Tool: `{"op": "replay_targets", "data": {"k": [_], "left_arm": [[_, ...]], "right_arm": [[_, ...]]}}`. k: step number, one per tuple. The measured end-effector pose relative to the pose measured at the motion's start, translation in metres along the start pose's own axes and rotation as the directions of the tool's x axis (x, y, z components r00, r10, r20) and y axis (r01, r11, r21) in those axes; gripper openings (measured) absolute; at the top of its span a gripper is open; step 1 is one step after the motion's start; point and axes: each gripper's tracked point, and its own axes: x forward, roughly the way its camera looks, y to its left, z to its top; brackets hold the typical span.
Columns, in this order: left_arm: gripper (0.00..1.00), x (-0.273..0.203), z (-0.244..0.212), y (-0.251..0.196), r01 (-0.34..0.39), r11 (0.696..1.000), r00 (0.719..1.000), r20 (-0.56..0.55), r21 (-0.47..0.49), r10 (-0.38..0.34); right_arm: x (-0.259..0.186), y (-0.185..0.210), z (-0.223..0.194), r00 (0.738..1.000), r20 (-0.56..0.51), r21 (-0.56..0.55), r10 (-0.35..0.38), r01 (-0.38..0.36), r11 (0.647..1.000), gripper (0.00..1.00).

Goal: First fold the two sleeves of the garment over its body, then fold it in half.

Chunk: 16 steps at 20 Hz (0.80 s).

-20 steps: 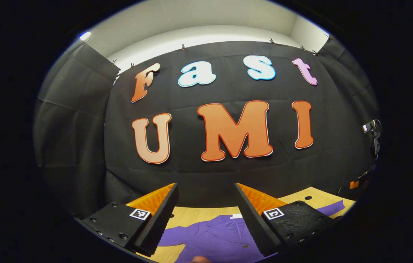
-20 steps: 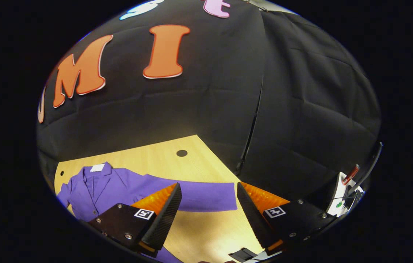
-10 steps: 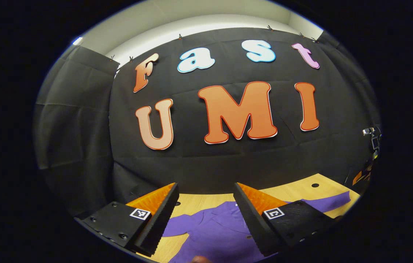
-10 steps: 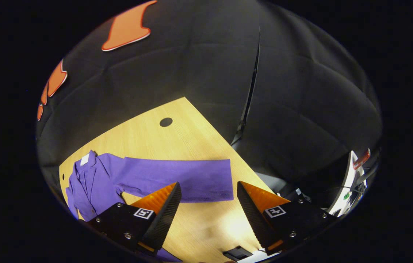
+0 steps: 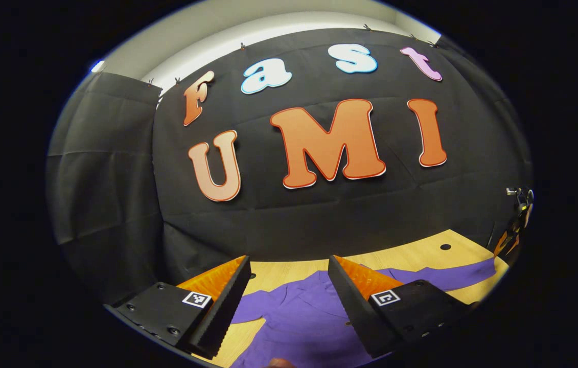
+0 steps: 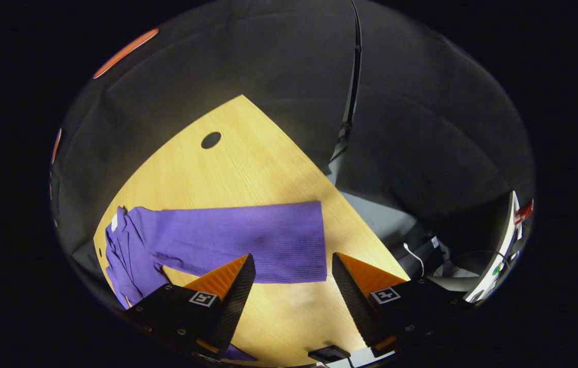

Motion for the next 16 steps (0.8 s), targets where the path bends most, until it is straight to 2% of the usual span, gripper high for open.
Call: {"op": "replay_targets", "data": {"k": [6, 10, 13, 16], "left_arm": [[1.0, 0.009, -0.006, -0.015, 0.009, 1.0, 0.999, -0.035, 0.026, -0.008], [0.98, 0.012, -0.012, -0.014, -0.001, 1.0, 0.998, -0.059, 0.029, 0.003], [1.0, 0.011, -0.017, -0.012, -0.015, 0.999, 0.997, -0.079, 0.032, 0.017], [0.98, 0.014, -0.022, -0.011, -0.024, 0.999, 0.995, -0.095, 0.026, 0.027]], "right_arm": [[0.038, -0.007, -0.008, 0.992, -0.121, -0.02, -0.025, 0.022, 1.0, 0.93], [0.058, -0.011, -0.009, 0.985, -0.16, 0.002, -0.061, 0.063, 0.998, 0.92], [0.069, -0.016, -0.015, 0.972, -0.192, -0.026, -0.134, 0.131, 0.991, 0.92], [0.069, -0.011, -0.012, 0.969, -0.199, -0.029, -0.143, 0.14, 0.99, 0.9]]}}
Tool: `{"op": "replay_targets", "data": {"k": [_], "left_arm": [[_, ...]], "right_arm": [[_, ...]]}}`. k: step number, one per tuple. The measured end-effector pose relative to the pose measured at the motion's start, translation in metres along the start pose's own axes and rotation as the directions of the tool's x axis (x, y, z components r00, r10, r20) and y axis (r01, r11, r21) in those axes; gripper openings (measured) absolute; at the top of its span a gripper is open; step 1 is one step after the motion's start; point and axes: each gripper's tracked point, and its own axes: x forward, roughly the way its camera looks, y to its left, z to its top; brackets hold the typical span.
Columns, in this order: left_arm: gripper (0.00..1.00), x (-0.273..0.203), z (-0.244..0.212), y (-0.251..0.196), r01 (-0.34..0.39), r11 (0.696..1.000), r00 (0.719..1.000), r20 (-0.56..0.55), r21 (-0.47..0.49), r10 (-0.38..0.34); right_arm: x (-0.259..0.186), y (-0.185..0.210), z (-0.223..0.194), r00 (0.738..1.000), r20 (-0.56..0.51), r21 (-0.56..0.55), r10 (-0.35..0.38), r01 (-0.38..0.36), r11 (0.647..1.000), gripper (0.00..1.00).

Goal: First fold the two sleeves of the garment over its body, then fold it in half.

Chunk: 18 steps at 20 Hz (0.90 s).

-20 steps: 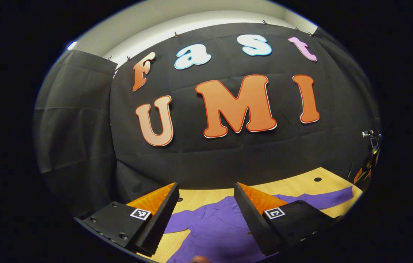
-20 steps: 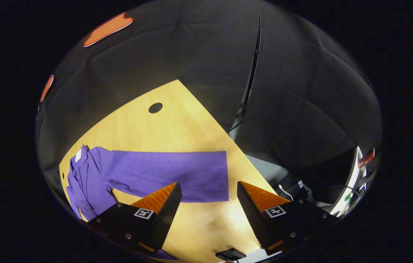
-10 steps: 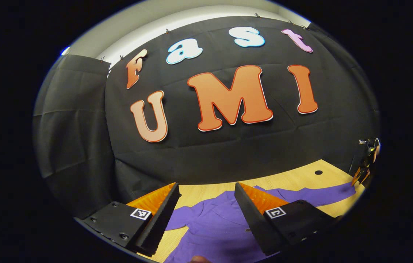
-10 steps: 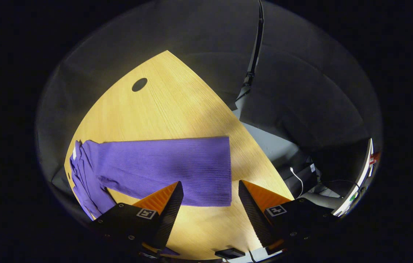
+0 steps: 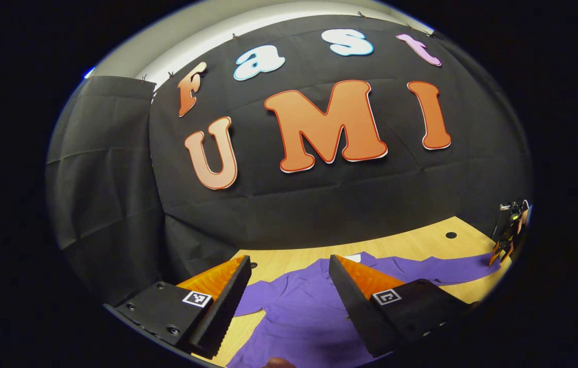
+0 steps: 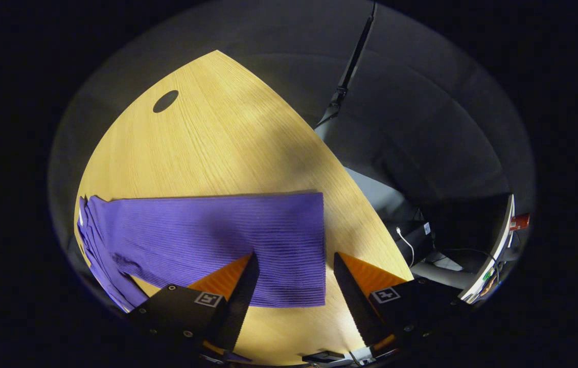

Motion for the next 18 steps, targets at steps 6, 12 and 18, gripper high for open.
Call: {"op": "replay_targets", "data": {"k": [6, 12, 18], "left_arm": [[1.0, 0.004, -0.012, 0.003, -0.013, 1.0, 0.999, -0.033, -0.023, 0.012], [0.98, -0.004, -0.017, 0.024, -0.006, 1.0, 1.0, -0.022, -0.002, 0.006], [0.98, 0.008, -0.009, 0.045, 0.062, 0.998, 0.998, 0.031, 0.004, -0.062]], "right_arm": [[0.001, -0.002, -0.003, 1.0, -0.008, -0.013, 0.013, -0.013, 1.0, 0.46], [-0.016, 0.031, -0.003, 0.995, 0.018, 0.016, 0.094, -0.094, 0.995, 0.05], [-0.079, 0.071, -0.002, 0.98, 0.133, -0.026, 0.15, -0.148, 0.989, 0.04]]}}
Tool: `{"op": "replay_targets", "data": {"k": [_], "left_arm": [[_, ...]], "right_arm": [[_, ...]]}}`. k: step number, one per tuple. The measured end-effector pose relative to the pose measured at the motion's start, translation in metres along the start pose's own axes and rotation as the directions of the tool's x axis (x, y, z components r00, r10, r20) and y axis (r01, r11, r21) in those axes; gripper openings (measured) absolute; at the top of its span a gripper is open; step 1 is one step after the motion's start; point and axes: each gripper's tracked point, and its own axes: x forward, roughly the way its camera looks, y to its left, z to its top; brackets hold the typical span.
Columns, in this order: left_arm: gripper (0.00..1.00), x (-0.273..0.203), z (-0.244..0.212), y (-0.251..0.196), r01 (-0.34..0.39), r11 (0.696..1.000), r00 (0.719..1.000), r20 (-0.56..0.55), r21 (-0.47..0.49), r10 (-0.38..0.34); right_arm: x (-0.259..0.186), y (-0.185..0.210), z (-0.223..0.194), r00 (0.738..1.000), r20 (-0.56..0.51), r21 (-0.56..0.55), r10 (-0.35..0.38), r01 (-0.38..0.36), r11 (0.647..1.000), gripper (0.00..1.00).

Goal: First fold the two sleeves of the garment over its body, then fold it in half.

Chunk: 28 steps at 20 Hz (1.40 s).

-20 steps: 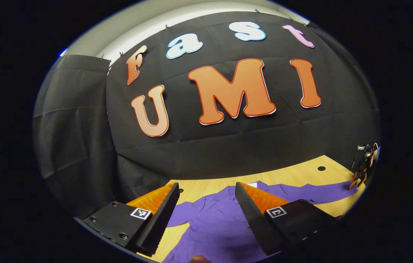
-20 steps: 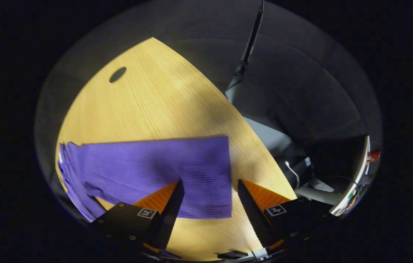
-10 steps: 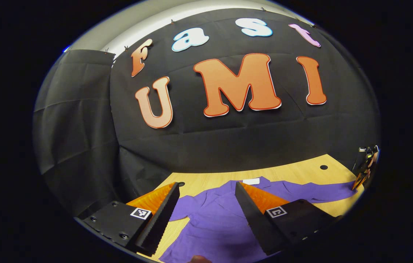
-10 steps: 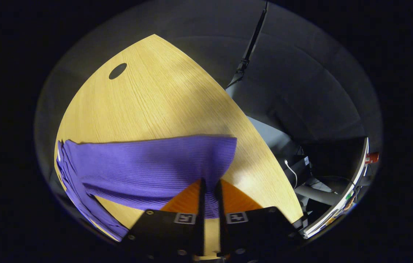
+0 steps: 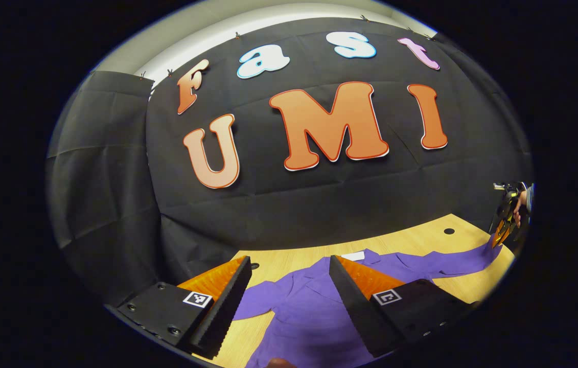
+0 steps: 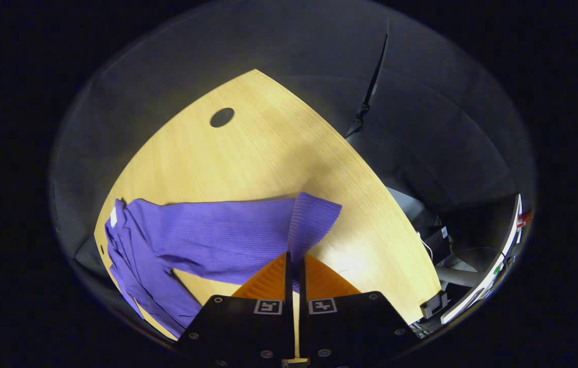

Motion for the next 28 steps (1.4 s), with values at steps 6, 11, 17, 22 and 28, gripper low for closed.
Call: {"op": "replay_targets", "data": {"k": [6, 11, 17, 22, 28], "left_arm": [[0.98, 0.01, -0.003, 0.033, 0.039, 0.999, 0.999, 0.021, -0.031, -0.039], [0.98, 0.018, -0.012, 0.062, 0.038, 0.997, 0.999, 0.024, -0.061, -0.037], [0.98, 0.022, -0.031, 0.099, 0.011, 0.994, 1.0, 0.002, -0.11, -0.011], [0.98, 0.018, -0.043, 0.135, -0.037, 0.992, 0.999, -0.009, -0.122, 0.036], [0.98, 0.014, -0.05, 0.18, -0.106, 0.988, 0.994, -0.009, -0.108, 0.106]], "right_arm": [[-0.052, 0.062, 0.0, 0.996, 0.078, -0.066, 0.047, -0.042, 0.997, 0.04], [-0.083, 0.118, -0.005, 0.991, 0.107, -0.123, 0.086, -0.073, 0.99, 0.04], [-0.101, 0.19, -0.015, 0.982, 0.121, -0.199, 0.145, -0.119, 0.973, 0.03], [-0.112, 0.265, -0.031, 0.969, 0.122, -0.28, 0.214, -0.173, 0.944, 0.03], [-0.126, 0.348, -0.052, 0.949, 0.115, -0.373, 0.295, -0.234, 0.898, 0.03]]}}
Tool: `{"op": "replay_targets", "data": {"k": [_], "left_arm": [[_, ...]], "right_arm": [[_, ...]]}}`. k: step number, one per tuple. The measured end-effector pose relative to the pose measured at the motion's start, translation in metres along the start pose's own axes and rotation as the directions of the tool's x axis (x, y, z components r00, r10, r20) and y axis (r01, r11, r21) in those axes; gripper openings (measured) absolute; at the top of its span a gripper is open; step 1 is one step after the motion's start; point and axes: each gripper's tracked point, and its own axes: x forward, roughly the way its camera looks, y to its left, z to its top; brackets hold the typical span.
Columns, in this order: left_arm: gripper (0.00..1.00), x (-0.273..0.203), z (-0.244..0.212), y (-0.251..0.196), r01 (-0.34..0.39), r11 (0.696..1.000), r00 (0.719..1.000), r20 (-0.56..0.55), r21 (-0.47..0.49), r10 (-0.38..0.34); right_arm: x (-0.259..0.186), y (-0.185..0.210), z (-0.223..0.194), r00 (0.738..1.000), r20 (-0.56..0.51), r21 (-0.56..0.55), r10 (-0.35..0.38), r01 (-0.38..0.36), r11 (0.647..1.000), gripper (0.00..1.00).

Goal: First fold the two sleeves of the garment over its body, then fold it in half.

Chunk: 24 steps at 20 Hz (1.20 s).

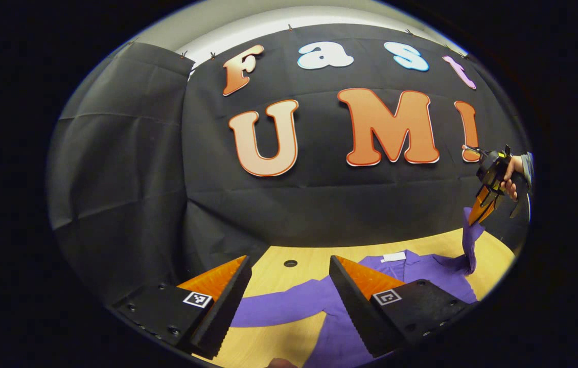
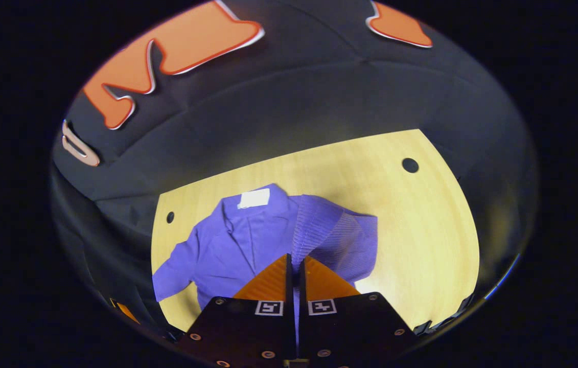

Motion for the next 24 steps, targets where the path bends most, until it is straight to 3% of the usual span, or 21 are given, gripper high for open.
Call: {"op": "replay_targets", "data": {"k": [7, 13, 17, 23, 24], "left_arm": [[0.98, 0.009, -0.006, 0.056, -0.084, 0.996, 0.996, -0.007, -0.001, 0.084], [0.98, 0.027, -0.008, 0.101, -0.138, 0.99, 0.99, -0.005, 0.032, 0.138], [0.98, 0.04, -0.017, 0.125, -0.153, 0.988, 0.988, -0.028, 0.03, 0.153], [0.98, 0.069, -0.054, 0.156, -0.13, 0.991, 0.977, -0.172, -0.017, 0.125], [0.98, 0.076, -0.068, 0.16, -0.123, 0.992, 0.968, -0.225, -0.029, 0.113]], "right_arm": [[0.007, 0.084, -0.017, 0.996, -0.021, -0.087, 0.09, -0.092, 0.992, 0.03], [0.025, 0.142, -0.03, 0.986, -0.009, -0.073, 0.167, -0.167, 0.983, 0.05], [0.009, 0.171, -0.019, 0.962, 0.087, -0.057, 0.257, -0.253, 0.966, 0.34], [-0.042, 0.17, 0.011, 0.906, 0.32, -0.115, 0.276, -0.252, 0.961, 0.62], [-0.051, 0.163, 0.015, 0.894, 0.364, -0.128, 0.261, -0.229, 0.965, 0.73]]}}
